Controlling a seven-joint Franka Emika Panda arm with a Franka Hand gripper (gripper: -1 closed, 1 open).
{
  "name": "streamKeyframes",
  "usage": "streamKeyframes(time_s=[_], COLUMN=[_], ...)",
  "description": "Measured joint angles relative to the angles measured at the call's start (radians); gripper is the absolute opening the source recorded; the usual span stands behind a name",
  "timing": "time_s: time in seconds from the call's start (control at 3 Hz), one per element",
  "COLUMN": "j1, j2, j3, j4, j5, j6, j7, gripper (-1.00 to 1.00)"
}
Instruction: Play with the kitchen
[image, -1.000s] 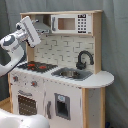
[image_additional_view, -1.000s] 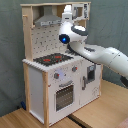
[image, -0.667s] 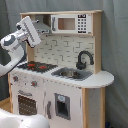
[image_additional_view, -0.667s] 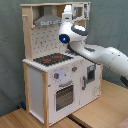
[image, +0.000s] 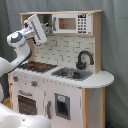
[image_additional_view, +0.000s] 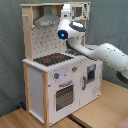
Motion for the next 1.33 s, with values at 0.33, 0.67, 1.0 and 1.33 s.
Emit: streamKeyframes(time_s=[0.33, 0.67, 1.0, 1.33], j1=[-0.064, -0.074, -0.015, 0.062], j2=[0.022, 0.054, 0.054, 0.054], j3=[0.013, 0.026, 0.025, 0.016], j4=[0.074, 0.075, 0.000, -0.075], j5=[0.000, 0.000, 0.000, 0.000], j6=[0.026, -0.070, -0.102, -0.105], j7=[-0.009, -0.022, -0.026, -0.039], gripper=[-1.00, -1.00, -1.00, -1.00])
